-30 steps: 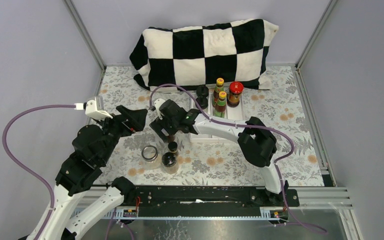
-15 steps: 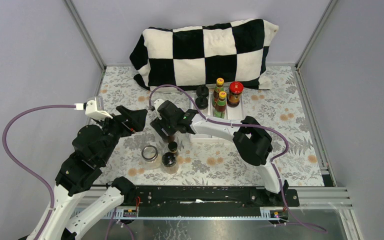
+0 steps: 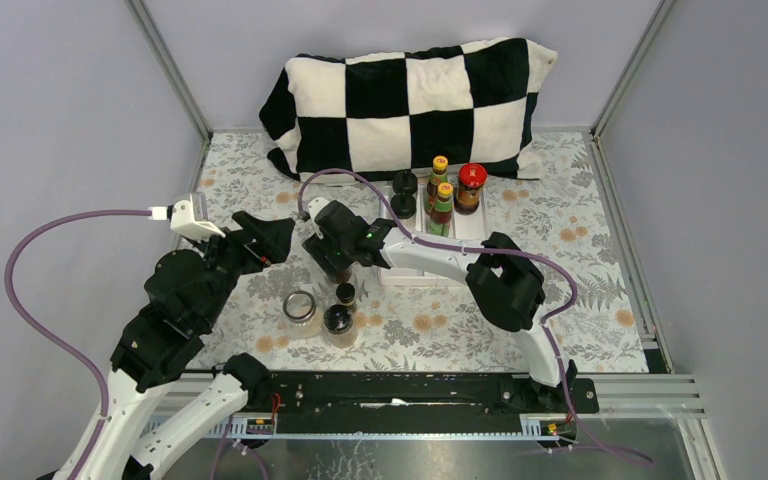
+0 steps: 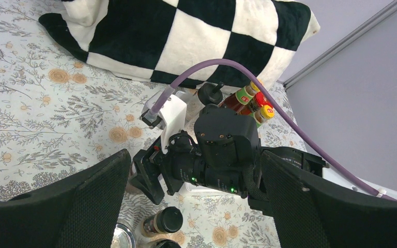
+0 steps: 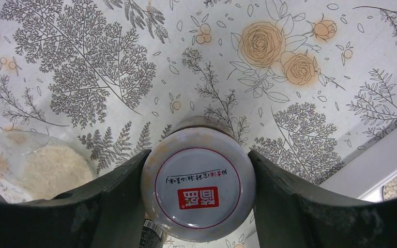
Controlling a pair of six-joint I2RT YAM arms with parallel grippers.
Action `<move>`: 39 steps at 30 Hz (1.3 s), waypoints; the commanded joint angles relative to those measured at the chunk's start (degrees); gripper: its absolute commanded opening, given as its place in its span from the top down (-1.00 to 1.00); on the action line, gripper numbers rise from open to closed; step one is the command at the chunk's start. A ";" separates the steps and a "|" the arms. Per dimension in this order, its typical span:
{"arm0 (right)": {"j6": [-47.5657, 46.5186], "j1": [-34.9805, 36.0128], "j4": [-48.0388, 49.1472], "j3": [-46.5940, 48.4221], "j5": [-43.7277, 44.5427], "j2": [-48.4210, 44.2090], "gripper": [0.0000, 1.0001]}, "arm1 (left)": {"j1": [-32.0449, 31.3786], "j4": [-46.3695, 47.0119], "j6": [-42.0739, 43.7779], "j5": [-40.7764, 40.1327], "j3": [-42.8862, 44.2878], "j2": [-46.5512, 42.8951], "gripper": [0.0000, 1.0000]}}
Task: Organize the condiment bottles
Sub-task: Pick up the bottle from the center of the board.
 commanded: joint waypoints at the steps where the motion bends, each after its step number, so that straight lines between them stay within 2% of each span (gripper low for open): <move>1: 0.47 0.14 1.95 -0.28 3.03 -2.23 -0.22 | 0.04 -0.58 0.40 -1.11 -0.19 0.01 -0.97; 15: 0.25 0.12 2.80 -2.81 7.82 -10.15 -0.18 | 0.05 0.11 0.06 -0.83 -0.82 0.96 -0.97; 25: -0.32 0.13 0.99 -3.38 8.70 -16.59 -0.17 | 0.08 1.97 0.08 -0.78 -2.54 5.31 -0.97; 39: 0.44 0.14 -5.79 -6.83 11.71 -32.57 -0.17 | 0.09 6.50 0.31 -0.13 -5.49 13.89 -0.97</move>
